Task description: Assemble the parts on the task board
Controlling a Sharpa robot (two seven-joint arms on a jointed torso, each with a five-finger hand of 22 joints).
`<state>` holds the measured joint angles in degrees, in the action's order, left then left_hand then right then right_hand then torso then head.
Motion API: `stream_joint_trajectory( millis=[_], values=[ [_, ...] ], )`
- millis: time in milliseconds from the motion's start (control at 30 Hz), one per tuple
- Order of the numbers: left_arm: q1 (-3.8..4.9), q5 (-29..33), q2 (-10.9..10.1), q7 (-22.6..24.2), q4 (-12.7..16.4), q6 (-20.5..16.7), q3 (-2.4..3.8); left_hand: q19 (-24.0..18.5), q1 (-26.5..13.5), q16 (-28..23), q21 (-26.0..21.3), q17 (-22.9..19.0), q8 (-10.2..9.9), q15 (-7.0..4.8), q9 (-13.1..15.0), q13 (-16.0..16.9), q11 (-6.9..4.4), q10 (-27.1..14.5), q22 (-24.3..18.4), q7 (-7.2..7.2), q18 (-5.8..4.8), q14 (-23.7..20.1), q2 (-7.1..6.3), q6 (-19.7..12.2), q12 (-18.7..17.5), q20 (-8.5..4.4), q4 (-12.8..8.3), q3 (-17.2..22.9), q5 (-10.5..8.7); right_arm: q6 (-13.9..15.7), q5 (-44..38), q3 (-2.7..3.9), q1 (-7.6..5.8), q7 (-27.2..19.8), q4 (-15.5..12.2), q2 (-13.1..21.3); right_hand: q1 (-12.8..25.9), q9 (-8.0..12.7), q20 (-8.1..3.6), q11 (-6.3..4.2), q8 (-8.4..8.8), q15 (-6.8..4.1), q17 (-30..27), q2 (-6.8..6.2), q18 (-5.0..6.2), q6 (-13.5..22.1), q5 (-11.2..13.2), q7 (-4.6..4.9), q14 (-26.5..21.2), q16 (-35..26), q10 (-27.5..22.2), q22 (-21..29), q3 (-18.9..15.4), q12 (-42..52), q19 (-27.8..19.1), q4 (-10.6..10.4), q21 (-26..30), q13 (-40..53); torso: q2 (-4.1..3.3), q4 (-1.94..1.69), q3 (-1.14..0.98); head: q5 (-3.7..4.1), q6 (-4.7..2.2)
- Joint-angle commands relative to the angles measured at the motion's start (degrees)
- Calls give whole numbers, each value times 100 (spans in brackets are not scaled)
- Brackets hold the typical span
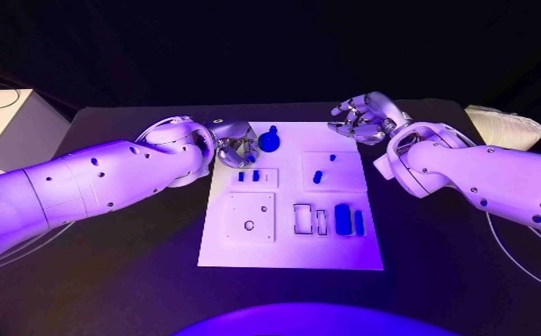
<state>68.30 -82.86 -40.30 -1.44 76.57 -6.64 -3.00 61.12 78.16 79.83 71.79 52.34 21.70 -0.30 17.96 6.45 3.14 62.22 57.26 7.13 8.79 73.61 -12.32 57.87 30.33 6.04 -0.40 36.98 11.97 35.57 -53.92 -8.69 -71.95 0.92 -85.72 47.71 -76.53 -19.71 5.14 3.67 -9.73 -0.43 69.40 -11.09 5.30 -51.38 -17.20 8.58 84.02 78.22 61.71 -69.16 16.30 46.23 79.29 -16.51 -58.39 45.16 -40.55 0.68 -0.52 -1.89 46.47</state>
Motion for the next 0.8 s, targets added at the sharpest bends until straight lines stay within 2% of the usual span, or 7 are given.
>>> stream_joint_trajectory(
  millis=[33, 500, 800],
  values=[
    [-14, -49, 25, -11, -11, 185, -21, 62, 10, 22, 20, 13, 20, -1, 20, 10, -7, 50, 14, -11, -81, 56, 38, 57, -17, 1, 5, -34, -16, -46, -24, 1, 3, -56, -7, -1, 11, -5, -14, -9, -28, -43, 4, -27, 96, -35, -34, 5, 81, -25, -20, 5, 20, -19, -26, 4, 20, -5, -2, 6, 0, 6, 6],
    [-31, -200, 85, -126, -77, 184, -55, 151, 41, 95, 74, 180, 56, -63, 78, 79, -85, 180, 106, -58, -99, 144, 47, 214, 14, -37, -28, -100, -23, -48, -23, 1, 3, -54, -11, 2, 21, -6, -15, -10, -31, -44, 16, -32, 96, -35, -36, 4, 85, -22, -14, 6, 27, -27, -22, 5, 24, -22, -2, 1, 0, 11, 21],
    [-41, -238, 94, -154, -96, 189, -63, 149, 49, 112, 72, 243, 61, -69, 84, 87, -92, 190, 102, -64, -98, 170, 51, 231, 19, -43, -34, -102, -22, -46, -23, 1, 3, -54, -11, 6, 21, -6, -15, -10, -31, -44, 16, -32, 96, -35, -36, 4, 85, -22, -14, 6, 27, -27, -22, 5, 24, -22, 4, 2, 2, 8, 32]
  ],
)
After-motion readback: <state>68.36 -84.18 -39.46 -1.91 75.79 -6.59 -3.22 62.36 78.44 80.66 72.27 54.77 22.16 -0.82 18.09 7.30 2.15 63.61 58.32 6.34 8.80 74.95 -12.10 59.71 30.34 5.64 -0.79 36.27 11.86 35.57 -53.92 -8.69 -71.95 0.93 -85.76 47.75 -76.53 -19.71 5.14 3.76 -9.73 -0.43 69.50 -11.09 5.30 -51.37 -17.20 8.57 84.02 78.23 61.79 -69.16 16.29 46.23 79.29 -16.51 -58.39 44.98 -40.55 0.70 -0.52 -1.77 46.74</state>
